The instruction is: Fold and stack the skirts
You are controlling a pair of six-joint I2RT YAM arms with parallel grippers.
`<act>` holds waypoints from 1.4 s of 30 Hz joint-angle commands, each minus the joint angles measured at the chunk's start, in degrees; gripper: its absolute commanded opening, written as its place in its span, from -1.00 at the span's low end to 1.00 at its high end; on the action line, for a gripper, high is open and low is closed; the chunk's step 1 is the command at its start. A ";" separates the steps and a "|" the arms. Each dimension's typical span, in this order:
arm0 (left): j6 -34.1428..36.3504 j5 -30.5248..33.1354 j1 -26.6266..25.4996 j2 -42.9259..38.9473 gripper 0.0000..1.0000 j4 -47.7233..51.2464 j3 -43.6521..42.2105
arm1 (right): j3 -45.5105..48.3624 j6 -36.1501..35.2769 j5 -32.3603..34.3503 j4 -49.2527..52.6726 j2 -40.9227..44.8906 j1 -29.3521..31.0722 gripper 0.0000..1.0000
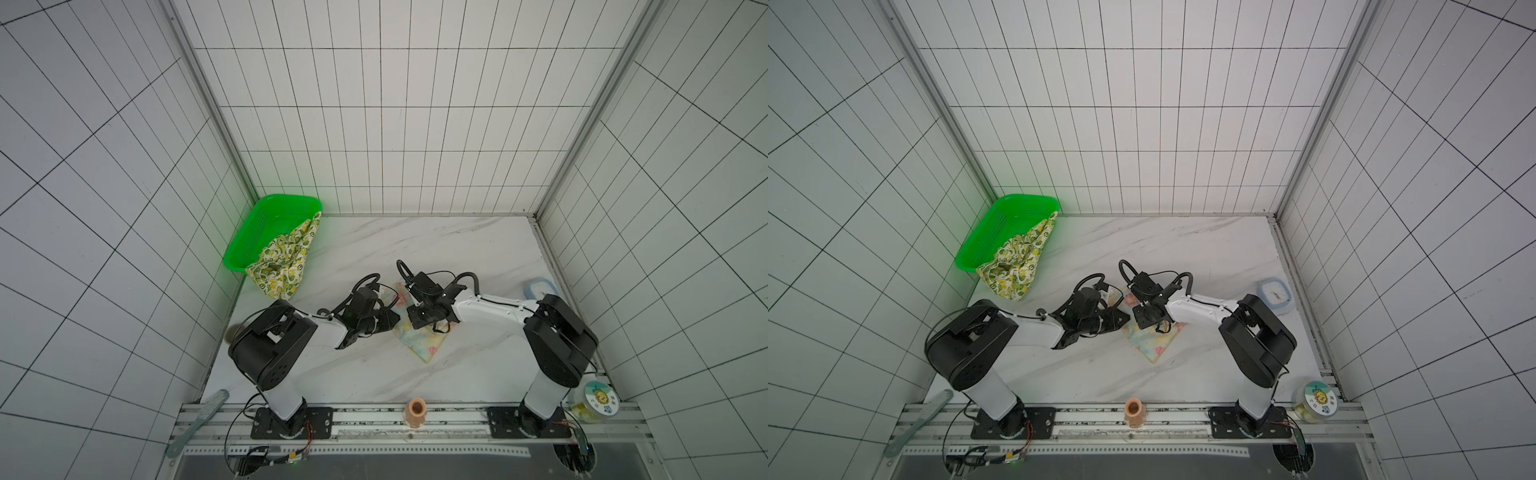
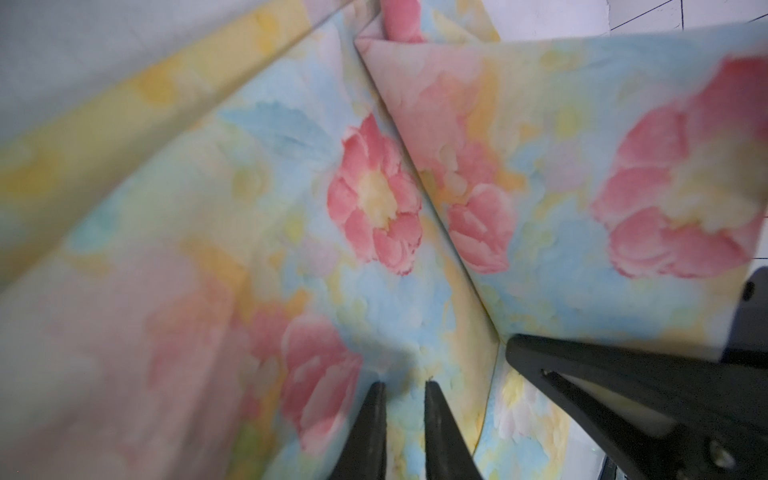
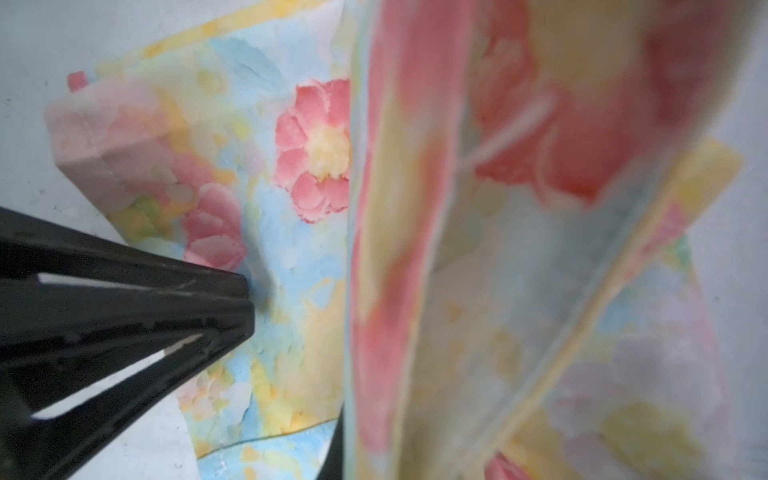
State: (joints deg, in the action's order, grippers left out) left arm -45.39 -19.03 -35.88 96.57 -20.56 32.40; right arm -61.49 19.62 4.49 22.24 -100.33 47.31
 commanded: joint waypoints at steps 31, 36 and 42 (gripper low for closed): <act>-1.76 -0.28 9.43 -19.29 -0.59 4.27 -5.89 | 1.17 2.77 -12.11 -2.09 8.65 1.12 0.14; -0.38 -0.83 9.43 -19.29 -0.58 5.51 -3.71 | 3.04 3.06 -12.01 -2.58 11.96 0.08 0.11; 0.74 -2.70 7.58 -14.24 -0.57 5.27 1.89 | 8.11 2.44 -18.00 -8.28 14.07 -5.16 -0.37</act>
State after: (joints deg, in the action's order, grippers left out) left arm -45.89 -20.49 -27.11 79.96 -14.52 31.18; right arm -57.52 22.04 -9.74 16.91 -86.52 44.47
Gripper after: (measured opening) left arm 0.212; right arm 0.336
